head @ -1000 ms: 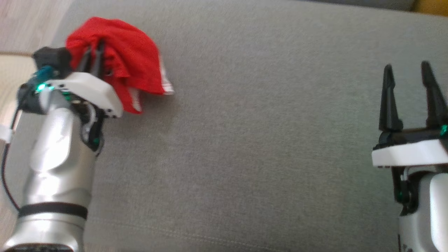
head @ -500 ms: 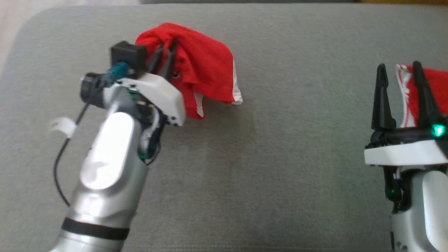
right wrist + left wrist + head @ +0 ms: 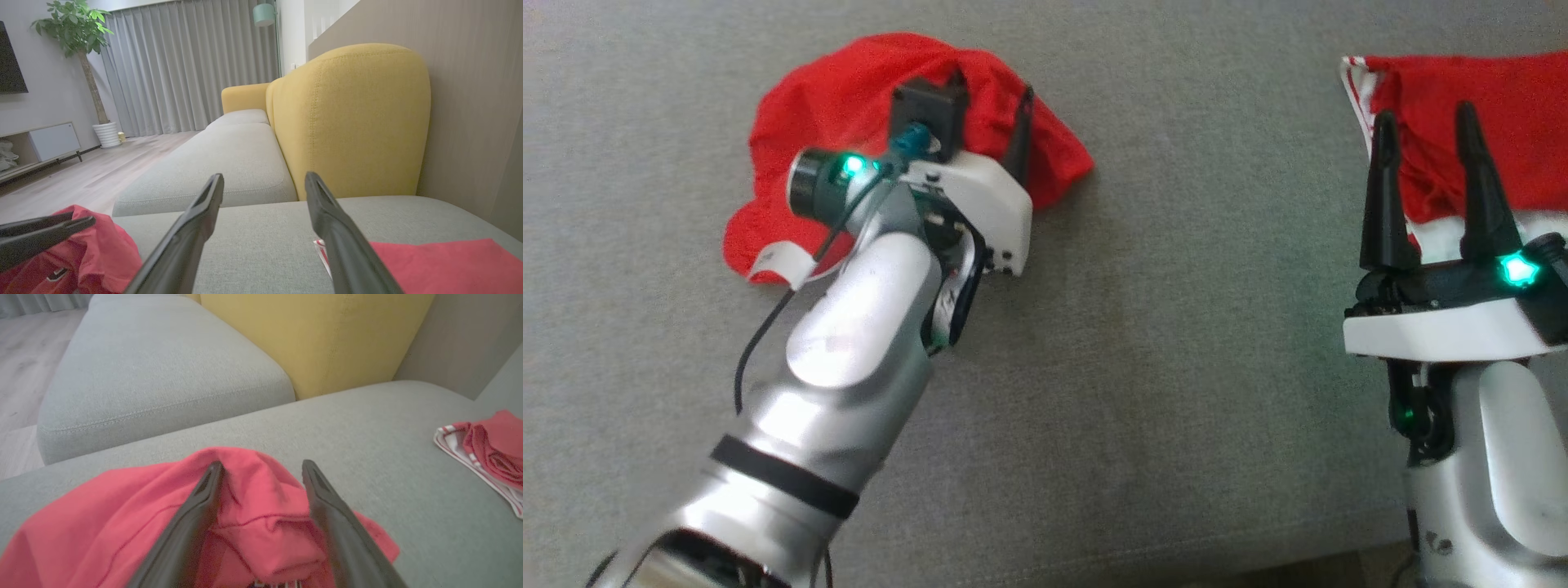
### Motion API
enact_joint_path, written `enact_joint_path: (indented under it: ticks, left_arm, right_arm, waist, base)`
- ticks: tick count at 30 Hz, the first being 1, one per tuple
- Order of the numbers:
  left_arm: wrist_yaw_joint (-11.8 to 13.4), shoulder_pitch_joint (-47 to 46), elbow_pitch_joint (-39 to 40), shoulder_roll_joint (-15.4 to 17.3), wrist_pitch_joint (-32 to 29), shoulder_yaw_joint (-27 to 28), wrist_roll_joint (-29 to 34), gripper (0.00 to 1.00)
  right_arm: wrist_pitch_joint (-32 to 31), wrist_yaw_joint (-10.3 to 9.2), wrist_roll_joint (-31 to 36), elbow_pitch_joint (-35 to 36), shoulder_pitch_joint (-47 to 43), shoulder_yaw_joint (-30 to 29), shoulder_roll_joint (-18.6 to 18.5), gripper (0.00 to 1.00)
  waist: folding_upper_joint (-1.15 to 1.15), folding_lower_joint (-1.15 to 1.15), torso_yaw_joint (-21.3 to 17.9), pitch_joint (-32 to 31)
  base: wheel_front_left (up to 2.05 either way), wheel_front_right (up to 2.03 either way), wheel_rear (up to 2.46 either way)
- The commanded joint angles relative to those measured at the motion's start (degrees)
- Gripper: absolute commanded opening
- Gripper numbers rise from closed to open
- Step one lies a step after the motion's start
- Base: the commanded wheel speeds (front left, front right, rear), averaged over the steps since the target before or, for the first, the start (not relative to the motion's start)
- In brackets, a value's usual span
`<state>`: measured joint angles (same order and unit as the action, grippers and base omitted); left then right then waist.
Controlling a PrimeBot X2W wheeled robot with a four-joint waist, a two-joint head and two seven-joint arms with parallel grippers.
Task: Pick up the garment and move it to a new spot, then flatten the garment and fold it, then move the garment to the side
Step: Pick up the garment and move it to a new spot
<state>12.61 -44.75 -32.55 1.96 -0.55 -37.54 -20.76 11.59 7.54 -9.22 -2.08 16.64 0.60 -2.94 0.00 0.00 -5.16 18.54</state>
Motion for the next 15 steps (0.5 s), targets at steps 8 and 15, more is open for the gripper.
enact_joint_path:
  ticks: [8,15]
  left_arm:
    - [2.04,-6.54,-4.1,1.14,12.99,2.17,-4.97,1.0]
    - [0.21,-2.31,-2.07,5.77,15.37,5.64,-5.62,1.0]
  right_arm:
    - [1.67,-0.05,0.05,-0.43,0.59,1.07,0.06,1.0]
    - [0.42,-0.05,2.42,-1.11,-1.47,0.08,0.06,1.0]
  waist:
    - [0.0,0.0,1.62,-0.43]
    - [0.0,0.0,8.34,-5.22]
  base:
    - [0.0,0.0,0.0]
    - [0.0,0.0,0.0]
